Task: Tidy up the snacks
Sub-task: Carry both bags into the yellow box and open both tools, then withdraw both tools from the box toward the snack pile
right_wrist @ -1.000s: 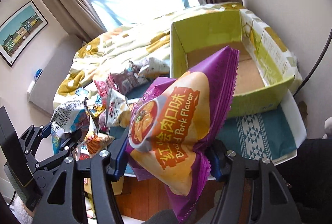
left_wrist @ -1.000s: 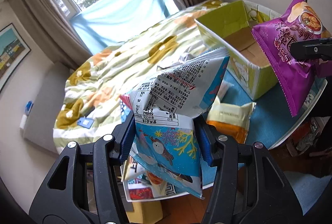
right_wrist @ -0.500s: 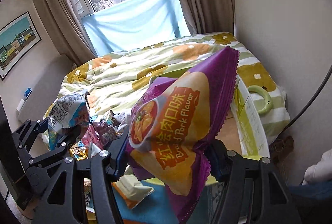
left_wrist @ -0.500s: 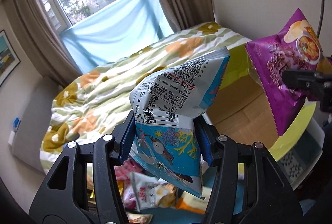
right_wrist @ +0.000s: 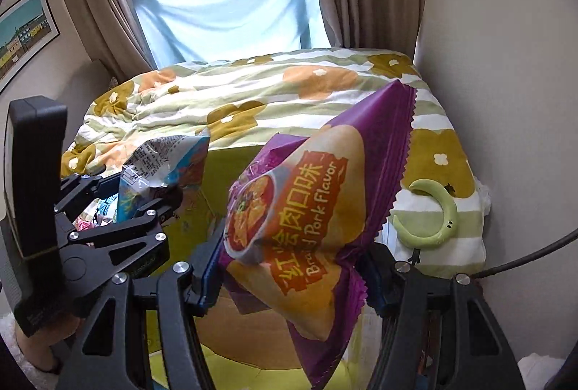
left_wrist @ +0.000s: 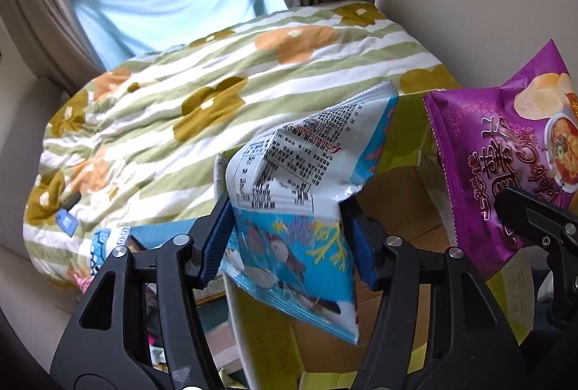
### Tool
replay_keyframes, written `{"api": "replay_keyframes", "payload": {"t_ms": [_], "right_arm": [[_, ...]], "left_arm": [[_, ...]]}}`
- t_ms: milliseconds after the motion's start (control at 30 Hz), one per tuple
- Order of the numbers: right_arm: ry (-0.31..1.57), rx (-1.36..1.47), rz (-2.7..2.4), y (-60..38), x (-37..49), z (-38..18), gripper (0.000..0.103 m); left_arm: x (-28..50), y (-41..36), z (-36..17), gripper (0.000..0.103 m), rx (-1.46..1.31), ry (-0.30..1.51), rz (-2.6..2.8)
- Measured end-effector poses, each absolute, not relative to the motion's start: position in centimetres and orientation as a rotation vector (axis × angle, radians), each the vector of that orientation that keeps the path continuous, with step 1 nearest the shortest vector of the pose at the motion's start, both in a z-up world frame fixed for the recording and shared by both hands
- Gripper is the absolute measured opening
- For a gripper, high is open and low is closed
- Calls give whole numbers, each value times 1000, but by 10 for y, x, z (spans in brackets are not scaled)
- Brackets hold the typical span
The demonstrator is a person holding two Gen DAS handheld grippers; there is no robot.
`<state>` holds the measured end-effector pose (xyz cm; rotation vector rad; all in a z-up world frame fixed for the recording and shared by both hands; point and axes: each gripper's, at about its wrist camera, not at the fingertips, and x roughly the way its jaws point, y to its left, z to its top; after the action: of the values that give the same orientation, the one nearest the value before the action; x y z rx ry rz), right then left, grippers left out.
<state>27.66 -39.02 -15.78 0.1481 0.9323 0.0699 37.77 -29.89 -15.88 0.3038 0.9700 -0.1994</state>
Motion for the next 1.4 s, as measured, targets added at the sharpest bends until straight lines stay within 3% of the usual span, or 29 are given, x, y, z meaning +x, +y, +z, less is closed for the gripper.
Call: {"api": "replay_keyframes", "payload": {"t_ms": [33, 100, 767, 1067, 1100, 1133, 1167, 1233, 1400], "right_arm": [[943, 150, 72, -395, 280, -162, 59], [960, 164, 76, -402, 287, -166, 59], [979, 173, 136, -398, 314, -162, 59], [1055, 152, 210, -379, 351, -194, 61], [1068, 166, 223, -378, 355, -199, 62], [1080, 176, 223, -378, 357, -203, 70], [1082, 179, 210, -379, 357, -207, 86], [1060, 175, 165, -382, 354, -208, 101], [1063, 138, 117, -389, 343, -210, 101]], "left_arm": [[382, -301, -163, 84, 305, 977, -190], [384, -302, -167, 103, 295, 973, -186], [320, -216, -133, 102, 158, 961, -101], [305, -189, -139, 102, 102, 974, 9], [303, -186, -142, 103, 96, 983, 18], [301, -183, -144, 102, 93, 991, 28], [299, -180, -146, 102, 91, 1000, 40], [295, -174, -150, 103, 87, 1011, 55], [283, -166, -151, 102, 84, 1016, 66]]}}
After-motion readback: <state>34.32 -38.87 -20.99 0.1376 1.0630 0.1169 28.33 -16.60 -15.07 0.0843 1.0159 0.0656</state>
